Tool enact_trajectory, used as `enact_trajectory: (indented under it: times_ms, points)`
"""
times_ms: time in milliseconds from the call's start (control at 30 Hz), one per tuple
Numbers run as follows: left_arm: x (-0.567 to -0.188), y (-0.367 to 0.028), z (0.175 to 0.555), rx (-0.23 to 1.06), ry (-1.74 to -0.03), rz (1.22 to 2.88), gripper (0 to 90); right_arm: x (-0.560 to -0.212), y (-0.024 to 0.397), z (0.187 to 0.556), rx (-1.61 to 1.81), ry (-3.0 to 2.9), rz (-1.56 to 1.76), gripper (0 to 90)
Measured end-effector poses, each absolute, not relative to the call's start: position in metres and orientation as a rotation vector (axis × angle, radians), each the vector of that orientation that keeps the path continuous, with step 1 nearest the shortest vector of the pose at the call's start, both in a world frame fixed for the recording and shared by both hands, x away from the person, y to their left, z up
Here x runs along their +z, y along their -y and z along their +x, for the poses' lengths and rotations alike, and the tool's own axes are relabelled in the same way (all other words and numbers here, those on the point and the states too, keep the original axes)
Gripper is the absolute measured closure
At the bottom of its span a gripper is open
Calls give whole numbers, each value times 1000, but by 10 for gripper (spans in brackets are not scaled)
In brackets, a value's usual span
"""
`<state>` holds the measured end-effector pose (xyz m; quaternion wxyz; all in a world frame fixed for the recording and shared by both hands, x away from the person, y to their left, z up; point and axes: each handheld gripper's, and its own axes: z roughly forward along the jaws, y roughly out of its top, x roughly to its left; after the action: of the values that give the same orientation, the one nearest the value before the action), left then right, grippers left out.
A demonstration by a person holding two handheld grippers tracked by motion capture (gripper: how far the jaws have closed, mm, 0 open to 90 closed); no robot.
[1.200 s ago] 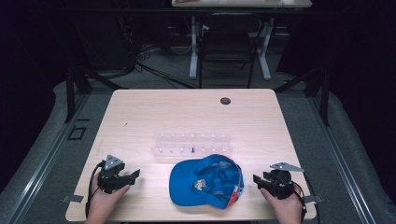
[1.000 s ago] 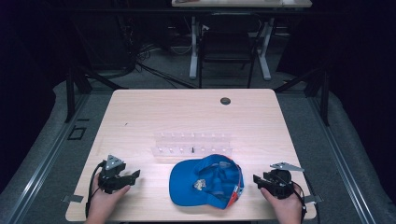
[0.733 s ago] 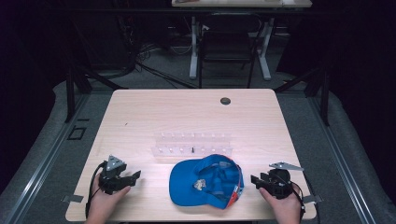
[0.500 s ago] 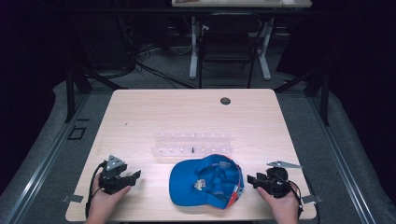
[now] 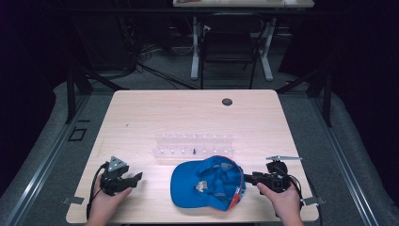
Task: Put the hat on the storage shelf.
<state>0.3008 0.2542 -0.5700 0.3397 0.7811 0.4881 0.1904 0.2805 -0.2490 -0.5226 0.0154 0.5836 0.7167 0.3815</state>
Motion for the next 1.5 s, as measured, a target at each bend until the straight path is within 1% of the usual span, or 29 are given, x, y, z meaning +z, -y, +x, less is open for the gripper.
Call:
enact_trajectory:
  times_ms: [167, 367, 533, 900, 1200, 1300, 1433, 1500]
  points:
    - [-570, -255, 301, 494, -1270, 2034, 356, -515, 247, 284, 1225, -2260, 1839, 516]
    - [-570, -255, 301, 495, -1273, 2028, 356, -514, 243, 288, 1261, -2305, 1862, 516]
    - [-570, -255, 301, 492, -1270, 2036, 356, -518, 239, 292, 1251, -2322, 1887, 517]
    - [-569, -255, 301, 489, -1269, 2040, 356, -540, 241, 307, 1256, -2350, 2020, 528]
    - [-570, -255, 302, 490, -1271, 2037, 356, -542, 241, 309, 1366, -2365, 2043, 619]
    - [-570, -255, 302, 491, -1272, 2038, 356, -541, 241, 308, 1360, -2380, 2042, 646]
    - [-569, -255, 302, 491, -1273, 2043, 356, -541, 242, 308, 1354, -2391, 2037, 706]
    - [-570, -255, 302, 491, -1273, 2043, 356, -540, 241, 308, 1365, -2386, 2045, 712]
